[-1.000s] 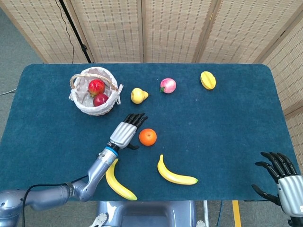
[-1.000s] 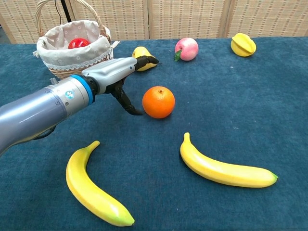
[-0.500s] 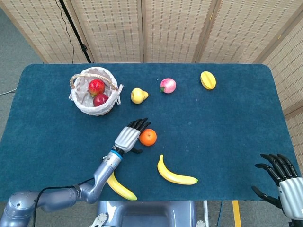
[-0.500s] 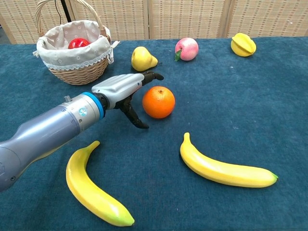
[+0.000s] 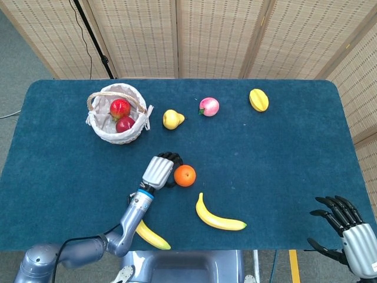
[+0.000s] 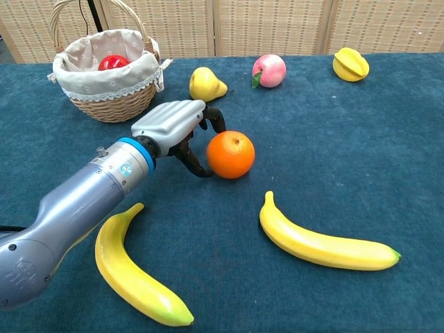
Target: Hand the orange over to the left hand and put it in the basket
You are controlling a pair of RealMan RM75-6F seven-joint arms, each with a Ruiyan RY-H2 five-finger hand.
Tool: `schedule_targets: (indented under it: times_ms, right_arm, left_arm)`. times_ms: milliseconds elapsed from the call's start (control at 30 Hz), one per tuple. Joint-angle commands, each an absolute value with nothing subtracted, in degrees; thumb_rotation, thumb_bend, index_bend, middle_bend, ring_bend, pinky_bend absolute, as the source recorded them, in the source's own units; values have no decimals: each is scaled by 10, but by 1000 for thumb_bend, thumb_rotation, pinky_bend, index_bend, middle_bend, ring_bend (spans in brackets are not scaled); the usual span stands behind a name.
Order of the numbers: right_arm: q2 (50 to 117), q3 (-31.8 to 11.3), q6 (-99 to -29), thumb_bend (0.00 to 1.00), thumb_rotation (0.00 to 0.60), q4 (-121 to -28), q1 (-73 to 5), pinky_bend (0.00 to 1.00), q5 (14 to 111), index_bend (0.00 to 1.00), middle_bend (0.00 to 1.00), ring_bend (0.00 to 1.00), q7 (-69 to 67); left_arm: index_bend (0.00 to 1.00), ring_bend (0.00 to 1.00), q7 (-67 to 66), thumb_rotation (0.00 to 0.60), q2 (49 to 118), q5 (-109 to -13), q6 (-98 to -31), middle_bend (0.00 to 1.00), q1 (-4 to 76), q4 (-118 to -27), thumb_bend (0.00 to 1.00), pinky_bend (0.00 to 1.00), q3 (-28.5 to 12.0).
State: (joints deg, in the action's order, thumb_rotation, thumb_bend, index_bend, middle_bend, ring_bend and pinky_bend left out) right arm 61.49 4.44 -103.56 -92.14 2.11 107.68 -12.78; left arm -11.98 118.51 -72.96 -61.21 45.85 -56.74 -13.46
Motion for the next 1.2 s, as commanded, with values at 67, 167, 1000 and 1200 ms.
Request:
schedule_targets:
  times_ms: [67, 167, 1000, 1200]
  right_arm:
    - [613, 48, -1036, 0, 600, -921, 20, 150, 1085, 362, 229, 207, -136]
    - [613, 48, -1033, 0, 600, -920, 19, 150, 1083, 364, 230, 209, -139]
    - [615, 42, -1023, 0, 600, -914, 17, 150, 1067, 374, 230, 214, -150]
    - [616, 41, -1015, 0, 600, -912, 15, 150, 1059, 375, 231, 218, -153]
  left_arm:
    - [590, 409, -115, 600, 1195, -741, -629, 501, 453, -554, 124, 451, -132]
    - [649, 445, -115, 600, 1194, -743, -631, 554, 451, -553, 136, 467, -133]
    - [661, 466, -178, 600, 1063, -771, -723, 589, 398, -735, 171, 468, -143]
    - [661, 467, -206, 600, 948, -792, -783, 591, 345, -854, 170, 468, -134]
